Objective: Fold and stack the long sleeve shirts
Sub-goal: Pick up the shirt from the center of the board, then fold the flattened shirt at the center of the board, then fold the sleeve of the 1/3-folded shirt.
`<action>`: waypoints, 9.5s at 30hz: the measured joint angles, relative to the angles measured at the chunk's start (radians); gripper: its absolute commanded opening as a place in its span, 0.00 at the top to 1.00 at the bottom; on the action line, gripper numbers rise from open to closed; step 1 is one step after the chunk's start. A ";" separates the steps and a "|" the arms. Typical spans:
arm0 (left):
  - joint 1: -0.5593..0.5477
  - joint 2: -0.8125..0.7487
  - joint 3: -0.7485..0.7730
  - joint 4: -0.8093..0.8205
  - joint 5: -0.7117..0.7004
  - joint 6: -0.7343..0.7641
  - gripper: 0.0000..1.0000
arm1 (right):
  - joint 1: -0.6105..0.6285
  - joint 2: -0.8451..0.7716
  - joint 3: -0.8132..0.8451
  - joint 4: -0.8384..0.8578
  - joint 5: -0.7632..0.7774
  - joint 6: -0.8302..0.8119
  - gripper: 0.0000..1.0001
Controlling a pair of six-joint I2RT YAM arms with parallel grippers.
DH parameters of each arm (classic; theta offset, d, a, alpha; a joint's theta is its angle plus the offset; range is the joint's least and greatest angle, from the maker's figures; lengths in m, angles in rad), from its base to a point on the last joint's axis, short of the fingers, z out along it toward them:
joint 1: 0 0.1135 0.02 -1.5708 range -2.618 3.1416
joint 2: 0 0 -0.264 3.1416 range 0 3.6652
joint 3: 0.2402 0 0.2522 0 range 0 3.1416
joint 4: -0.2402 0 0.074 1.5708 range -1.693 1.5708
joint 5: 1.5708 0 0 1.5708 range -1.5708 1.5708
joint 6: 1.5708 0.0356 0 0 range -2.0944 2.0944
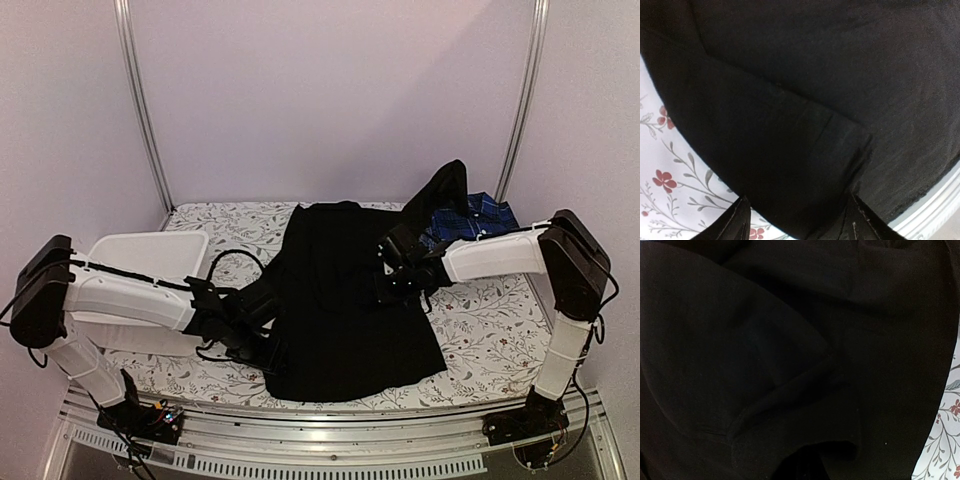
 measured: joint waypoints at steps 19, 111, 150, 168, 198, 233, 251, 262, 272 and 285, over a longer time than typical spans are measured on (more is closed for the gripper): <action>-0.093 0.061 0.025 -0.055 -0.010 -0.075 1.00 | 0.085 0.026 -0.079 0.016 0.101 0.076 1.00; -0.239 -0.187 0.230 -0.265 0.003 0.028 1.00 | -0.130 0.082 0.698 -0.148 0.143 -0.189 1.00; -0.237 -0.113 0.086 -0.090 0.278 0.082 1.00 | -0.070 -0.185 0.479 -0.083 0.138 -0.222 1.00; -0.227 -0.083 0.025 -0.016 0.355 0.083 1.00 | -0.037 -0.264 0.497 -0.103 0.147 -0.190 1.00; 0.138 -0.167 0.272 -0.068 0.189 0.105 0.50 | 0.015 -0.368 0.130 -0.131 0.159 -0.014 1.00; 0.496 0.734 0.969 0.055 0.098 0.230 0.87 | 0.083 -0.546 0.149 -0.242 0.380 0.064 1.00; 0.513 0.895 1.118 0.055 0.159 0.234 0.86 | 0.153 -0.560 0.064 -0.210 0.270 0.087 1.00; 0.569 1.033 1.345 0.013 0.230 0.249 0.82 | 0.156 -0.420 0.059 -0.163 0.124 0.075 0.99; 0.586 0.987 1.342 -0.049 0.285 0.307 0.67 | 0.155 -0.303 0.201 -0.153 0.124 0.019 0.99; 0.581 0.629 1.098 -0.012 0.377 0.316 0.68 | -0.074 -0.272 0.336 -0.145 0.144 -0.098 0.96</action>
